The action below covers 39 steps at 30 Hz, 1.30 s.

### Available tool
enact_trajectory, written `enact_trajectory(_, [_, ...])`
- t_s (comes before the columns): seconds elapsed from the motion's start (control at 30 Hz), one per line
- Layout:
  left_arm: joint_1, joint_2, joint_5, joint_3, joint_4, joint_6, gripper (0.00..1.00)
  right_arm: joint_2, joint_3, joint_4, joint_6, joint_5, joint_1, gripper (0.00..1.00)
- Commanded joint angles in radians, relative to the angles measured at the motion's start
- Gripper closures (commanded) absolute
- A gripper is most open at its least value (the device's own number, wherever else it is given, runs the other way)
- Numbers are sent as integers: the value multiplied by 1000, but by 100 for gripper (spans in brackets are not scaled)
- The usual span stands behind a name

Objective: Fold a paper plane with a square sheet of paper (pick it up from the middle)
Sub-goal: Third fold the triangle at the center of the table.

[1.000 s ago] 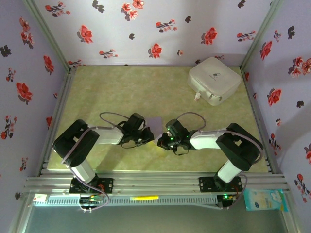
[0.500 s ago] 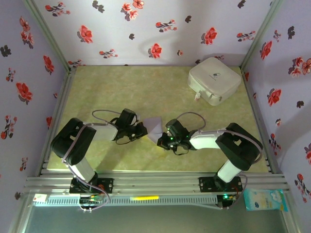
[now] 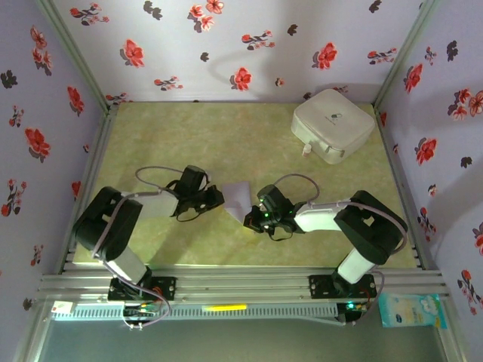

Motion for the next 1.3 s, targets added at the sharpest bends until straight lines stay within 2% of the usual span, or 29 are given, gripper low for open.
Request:
enact_trajectory(0.0, [-21, -140, -55, 7, 49, 1, 88, 14, -28, -138, -12, 42, -13, 99])
enact_trajectory(0.1, [-41, -136, 0, 68, -27, 16, 87, 6, -23, -142, -14, 40, -17, 99])
enact_trajectory(0.33, [-136, -22, 78, 92, 12, -20, 89, -7, -21, -142, -13, 44, -18, 98])
enact_trajectory(0.67, [-137, 86, 7, 46, 0, -15, 90, -18, -15, -121, -12, 33, -18, 95])
enact_trajectory(0.87, [-127, 122, -51, -3, -9, -7, 92, -87, 57, -182, -35, 35, -18, 88])
enact_trajectory(1.03, [-125, 138, -57, -10, -36, 10, 94, -97, 120, -216, -68, 29, -18, 88])
enact_trajectory(1.27, [-125, 130, -60, 4, -59, 18, 96, 35, 193, -197, -68, -11, -16, 98])
